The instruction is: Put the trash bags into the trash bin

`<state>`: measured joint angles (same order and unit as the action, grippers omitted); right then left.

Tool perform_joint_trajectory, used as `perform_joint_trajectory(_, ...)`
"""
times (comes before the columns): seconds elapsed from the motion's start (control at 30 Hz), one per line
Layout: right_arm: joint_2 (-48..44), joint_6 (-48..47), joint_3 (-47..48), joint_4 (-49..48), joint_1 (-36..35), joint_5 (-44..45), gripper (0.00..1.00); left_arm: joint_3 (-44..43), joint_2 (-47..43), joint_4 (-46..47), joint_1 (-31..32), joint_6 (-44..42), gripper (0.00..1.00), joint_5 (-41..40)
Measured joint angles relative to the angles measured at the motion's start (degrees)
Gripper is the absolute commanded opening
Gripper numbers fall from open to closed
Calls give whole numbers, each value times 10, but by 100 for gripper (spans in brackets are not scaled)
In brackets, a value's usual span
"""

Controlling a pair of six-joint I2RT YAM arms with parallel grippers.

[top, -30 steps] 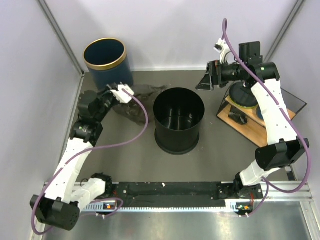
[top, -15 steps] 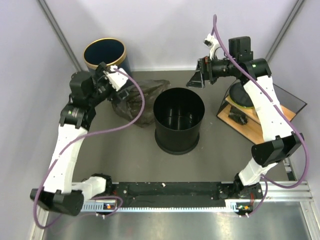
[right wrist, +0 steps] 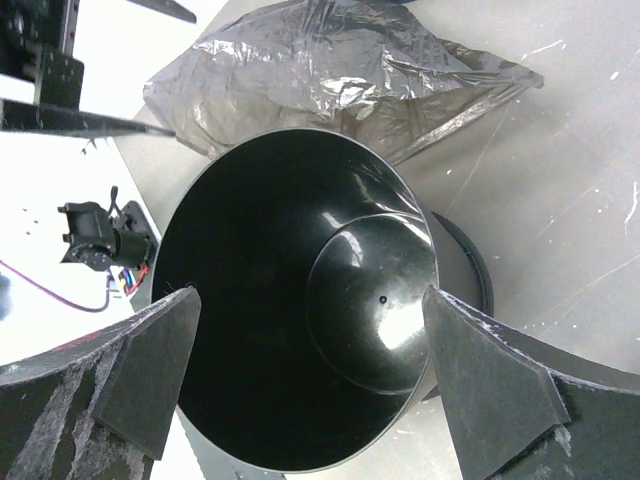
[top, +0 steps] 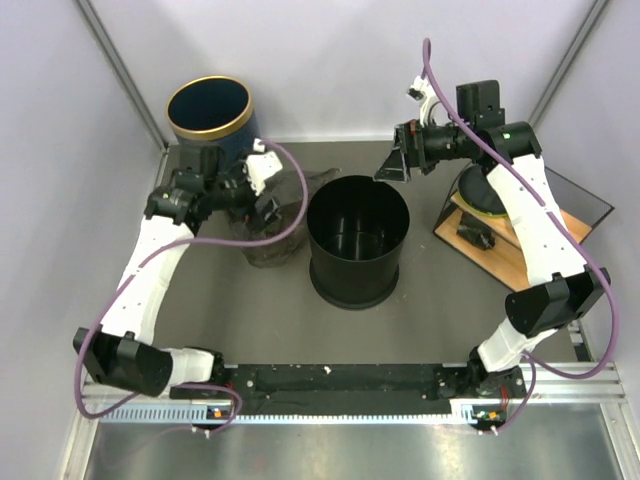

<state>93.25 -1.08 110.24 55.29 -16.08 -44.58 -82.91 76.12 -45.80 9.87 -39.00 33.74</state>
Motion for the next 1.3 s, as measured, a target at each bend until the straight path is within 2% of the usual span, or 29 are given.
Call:
perform_joint_trajectory(0.07,-1,0,0,0,0,3,95,34,-22,19,31,7,98,-24)
perform_joint_trajectory(0.23,-6,0,0,0,0,9,95,134,-47,101,66,-18,98,-152)
perform_joint_trajectory(0.3,-6,1,0,0,0,10,95,186,-42,148,76,-43,98,-223)
perform_joint_trajectory(0.4,-6,2,0,0,0,10,95,215,-12,182,82,-71,98,-297)
perform_joint_trajectory(0.43,-6,2,0,0,0,10,95,215,5,195,82,-76,93,-320)
perform_joint_trajectory(0.47,-6,2,0,0,0,10,95,214,21,212,82,-80,83,-341)
perform_joint_trajectory(0.5,-6,2,0,0,0,10,95,214,33,224,82,-81,65,-356)
perform_joint_trajectory(0.53,-6,2,0,0,0,10,94,211,47,233,80,-82,26,-375)
perform_joint_trajectory(0.57,-6,2,0,0,0,10,94,208,59,238,78,-80,3,-387)
perform_joint_trajectory(0.6,-6,3,0,0,0,10,93,202,67,237,74,-76,0,-394)
perform_joint_trajectory(0.7,-6,3,0,0,0,14,92,166,73,219,57,-61,0,-390)
perform_joint_trajectory(0.9,-6,2,-1,0,0,19,92,69,23,188,7,-5,0,-299)
perform_joint_trajectory(1.07,-7,2,-3,0,0,20,92,29,-39,166,3,18,0,-240)
perform_joint_trajectory(1.3,-7,2,-3,0,0,13,94,-45,-47,149,-8,54,0,-220)
